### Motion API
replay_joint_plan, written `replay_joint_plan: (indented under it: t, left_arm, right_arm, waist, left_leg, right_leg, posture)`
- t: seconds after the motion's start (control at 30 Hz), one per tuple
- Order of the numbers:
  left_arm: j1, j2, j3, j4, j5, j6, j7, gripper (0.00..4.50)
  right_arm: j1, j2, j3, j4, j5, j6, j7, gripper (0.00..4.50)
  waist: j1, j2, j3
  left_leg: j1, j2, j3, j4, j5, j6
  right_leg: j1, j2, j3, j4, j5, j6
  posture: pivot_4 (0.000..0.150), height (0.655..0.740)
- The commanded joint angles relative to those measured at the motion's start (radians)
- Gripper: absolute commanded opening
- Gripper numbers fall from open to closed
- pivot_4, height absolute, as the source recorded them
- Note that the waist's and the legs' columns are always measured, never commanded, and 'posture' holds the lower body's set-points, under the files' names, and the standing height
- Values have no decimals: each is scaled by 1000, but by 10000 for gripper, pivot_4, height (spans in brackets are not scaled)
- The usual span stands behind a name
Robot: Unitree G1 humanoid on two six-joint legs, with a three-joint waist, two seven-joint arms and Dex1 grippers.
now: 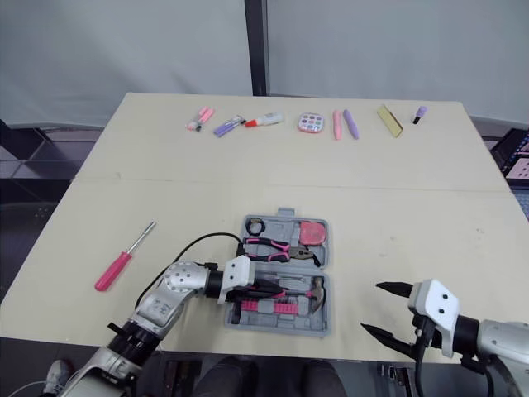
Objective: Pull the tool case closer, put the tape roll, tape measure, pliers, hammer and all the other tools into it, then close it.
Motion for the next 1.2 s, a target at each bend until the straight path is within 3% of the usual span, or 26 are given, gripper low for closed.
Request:
replay_joint_plan:
  t: [0.03, 1.2]
  left_arm:
    - [-7, -6, -8, 1, 14, -2, 10, 324]
    - [17, 15, -82, 102, 101, 3, 28, 324]
  right_arm:
    - [11, 4, -35, -37, 17, 1, -9, 45000]
    - [79, 19, -75, -99, 39, 28, -35, 45000]
  waist:
    - [0, 0, 0]
    - [2, 2, -11]
  left_leg:
    - [0, 0, 0, 0, 0, 0]
    - [8, -1, 0, -4, 0, 0]
  right_leg:
    - [0, 0, 0, 0, 0, 0]
    - [6, -1, 1, -1, 0, 0]
  posture:
    - [1500, 7134]
    - [1500, 7134]
